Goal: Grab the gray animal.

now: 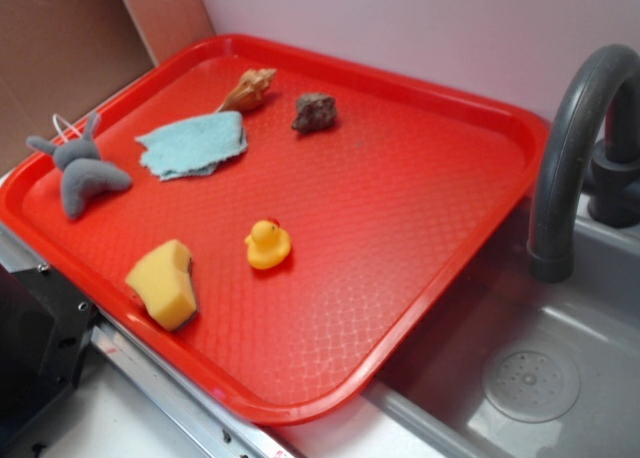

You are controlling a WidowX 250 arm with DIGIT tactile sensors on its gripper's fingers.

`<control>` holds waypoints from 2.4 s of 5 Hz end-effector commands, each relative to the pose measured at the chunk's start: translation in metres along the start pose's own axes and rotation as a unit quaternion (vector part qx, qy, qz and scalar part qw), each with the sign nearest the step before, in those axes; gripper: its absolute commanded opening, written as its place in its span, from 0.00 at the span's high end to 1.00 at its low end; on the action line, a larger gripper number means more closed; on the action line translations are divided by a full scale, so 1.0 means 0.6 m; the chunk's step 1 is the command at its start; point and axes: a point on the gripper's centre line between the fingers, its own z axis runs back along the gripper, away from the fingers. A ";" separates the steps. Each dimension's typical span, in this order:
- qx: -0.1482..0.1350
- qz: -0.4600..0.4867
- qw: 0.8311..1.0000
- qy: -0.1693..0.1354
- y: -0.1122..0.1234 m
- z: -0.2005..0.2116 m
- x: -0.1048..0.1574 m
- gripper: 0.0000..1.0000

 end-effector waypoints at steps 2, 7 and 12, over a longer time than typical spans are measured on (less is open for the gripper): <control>-0.011 0.127 0.992 0.012 0.045 -0.028 0.010 0.00; 0.039 0.562 0.825 -0.053 0.209 -0.221 0.035 0.00; 0.136 0.551 0.822 -0.044 0.231 -0.357 0.025 1.00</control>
